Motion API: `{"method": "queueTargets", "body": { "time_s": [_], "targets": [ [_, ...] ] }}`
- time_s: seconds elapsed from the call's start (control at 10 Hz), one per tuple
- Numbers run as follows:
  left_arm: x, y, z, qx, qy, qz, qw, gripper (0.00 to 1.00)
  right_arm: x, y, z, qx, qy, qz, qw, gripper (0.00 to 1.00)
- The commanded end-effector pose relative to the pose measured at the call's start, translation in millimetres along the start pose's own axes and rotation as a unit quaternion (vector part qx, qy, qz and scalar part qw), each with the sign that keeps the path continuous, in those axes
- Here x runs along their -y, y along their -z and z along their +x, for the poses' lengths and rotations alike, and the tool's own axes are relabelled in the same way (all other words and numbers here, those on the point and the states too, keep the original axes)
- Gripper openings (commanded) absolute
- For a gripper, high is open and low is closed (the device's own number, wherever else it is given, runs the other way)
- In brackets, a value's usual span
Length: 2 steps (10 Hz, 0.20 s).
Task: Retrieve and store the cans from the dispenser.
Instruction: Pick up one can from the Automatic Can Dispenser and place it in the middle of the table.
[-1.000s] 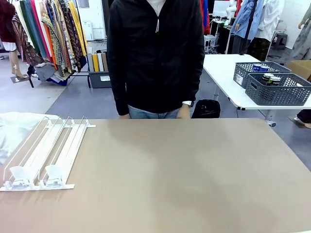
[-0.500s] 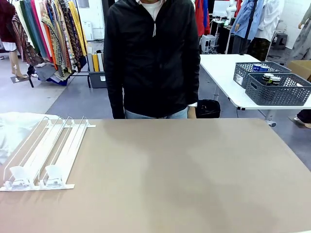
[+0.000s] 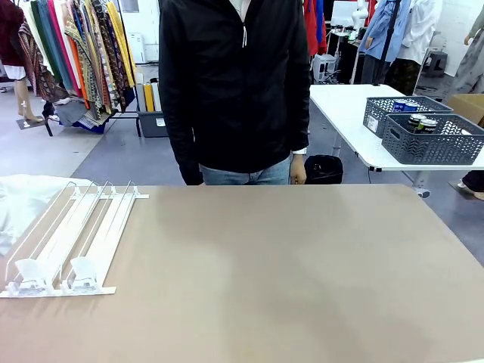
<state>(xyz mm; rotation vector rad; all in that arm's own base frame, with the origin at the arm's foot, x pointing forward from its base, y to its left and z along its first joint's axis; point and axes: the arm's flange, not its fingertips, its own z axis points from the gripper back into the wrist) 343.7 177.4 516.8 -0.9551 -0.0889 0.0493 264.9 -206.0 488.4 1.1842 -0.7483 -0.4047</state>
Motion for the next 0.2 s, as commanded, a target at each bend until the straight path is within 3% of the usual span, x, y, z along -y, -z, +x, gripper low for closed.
{"method": "queueTargets", "body": {
  "time_s": [0.0, 0.1],
  "targets": [
    [1.7, -2.2, -2.8, -0.005, -0.001, 0.002, 1.0, 1.0, -1.2, 2.8, 3.5, 0.009, -0.013, 0.013, 1.0, 1.0],
    [1.7, -2.2, -2.8, -0.005, -0.001, 0.002, 1.0, 1.0, -1.2, 2.8, 3.5, 0.009, -0.013, 0.013, 1.0, 1.0]
  ]
}}
